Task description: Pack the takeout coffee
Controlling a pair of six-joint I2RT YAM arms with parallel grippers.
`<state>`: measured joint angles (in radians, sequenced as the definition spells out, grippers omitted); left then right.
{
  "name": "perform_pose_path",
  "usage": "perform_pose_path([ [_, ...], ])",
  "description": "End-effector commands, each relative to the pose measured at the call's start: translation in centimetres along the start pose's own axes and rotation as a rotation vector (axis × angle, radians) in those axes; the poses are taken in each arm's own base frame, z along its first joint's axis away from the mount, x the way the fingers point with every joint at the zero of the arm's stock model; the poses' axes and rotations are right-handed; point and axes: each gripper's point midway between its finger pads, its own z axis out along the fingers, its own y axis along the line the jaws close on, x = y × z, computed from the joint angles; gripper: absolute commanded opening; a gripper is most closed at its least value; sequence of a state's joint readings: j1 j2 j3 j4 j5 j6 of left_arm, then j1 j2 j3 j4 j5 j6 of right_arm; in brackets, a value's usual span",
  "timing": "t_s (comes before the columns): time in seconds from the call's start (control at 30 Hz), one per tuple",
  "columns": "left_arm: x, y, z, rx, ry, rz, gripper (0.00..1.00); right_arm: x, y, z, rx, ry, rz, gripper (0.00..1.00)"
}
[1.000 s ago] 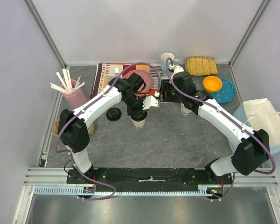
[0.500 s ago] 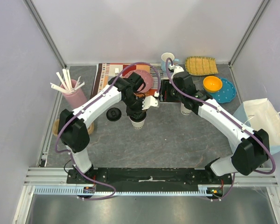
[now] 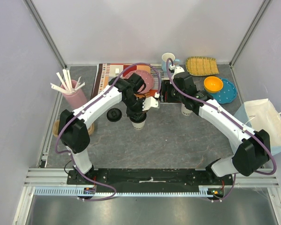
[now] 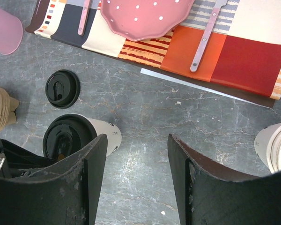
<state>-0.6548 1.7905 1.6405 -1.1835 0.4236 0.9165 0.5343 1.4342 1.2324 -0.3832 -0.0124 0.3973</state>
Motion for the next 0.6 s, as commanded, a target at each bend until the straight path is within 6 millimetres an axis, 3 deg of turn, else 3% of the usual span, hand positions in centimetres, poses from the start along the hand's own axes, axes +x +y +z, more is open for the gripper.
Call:
perform_pose_path([
  [0.0, -0.12, -0.51, -0.10, 0.010, -0.013, -0.014, 0.02, -0.45, 0.45, -0.09, -0.022, -0.013, 0.010, 0.62],
  [0.57, -0.41, 0.27, 0.54, -0.003, -0.026, -0.012, 0.02, -0.23, 0.45, 0.11, -0.024, -0.005, 0.011, 0.62],
])
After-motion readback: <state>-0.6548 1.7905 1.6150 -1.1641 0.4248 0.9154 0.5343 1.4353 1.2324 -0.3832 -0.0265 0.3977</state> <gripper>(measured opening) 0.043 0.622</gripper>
